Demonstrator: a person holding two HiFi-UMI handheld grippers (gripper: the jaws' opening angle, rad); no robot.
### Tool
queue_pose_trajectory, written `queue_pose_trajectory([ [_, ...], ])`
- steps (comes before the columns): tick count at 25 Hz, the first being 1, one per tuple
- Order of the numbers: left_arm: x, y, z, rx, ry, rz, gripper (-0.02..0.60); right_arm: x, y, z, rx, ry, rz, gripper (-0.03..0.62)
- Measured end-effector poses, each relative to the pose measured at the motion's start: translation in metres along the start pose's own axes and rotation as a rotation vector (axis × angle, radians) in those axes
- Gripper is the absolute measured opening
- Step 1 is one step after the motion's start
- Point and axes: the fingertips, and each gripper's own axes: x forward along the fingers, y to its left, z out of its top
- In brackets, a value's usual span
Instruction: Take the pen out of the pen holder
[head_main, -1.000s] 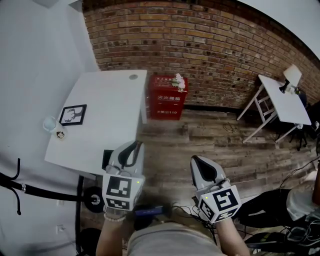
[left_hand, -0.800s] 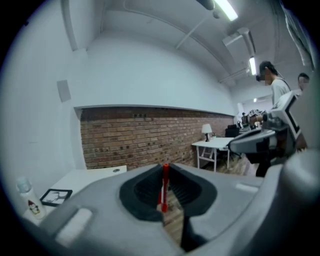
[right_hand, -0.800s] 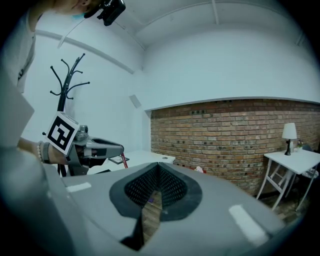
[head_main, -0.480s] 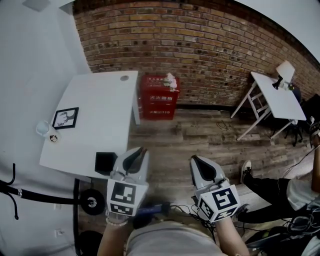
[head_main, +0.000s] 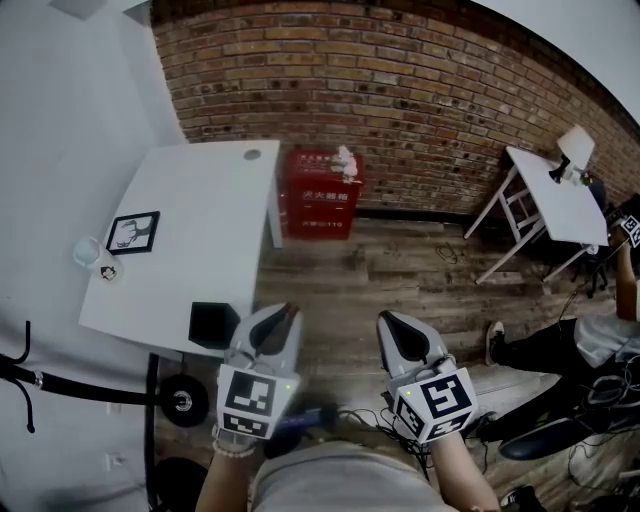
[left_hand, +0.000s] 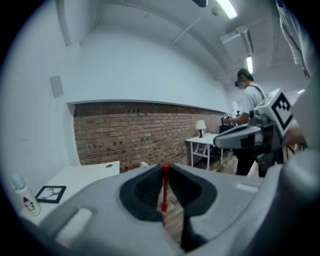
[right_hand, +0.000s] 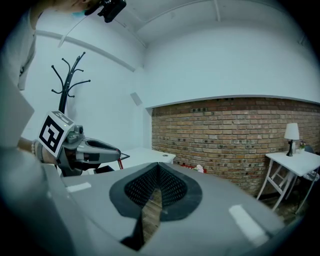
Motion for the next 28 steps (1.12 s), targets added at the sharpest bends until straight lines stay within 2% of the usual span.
queue_pose_trajectory([
  [28,-0.0035,-0.0061,-0.0059,0.001,0.012,-0.009,0.031,0.0031,0.0058,-0.0039,-0.014,0.013,0.029,0.003],
])
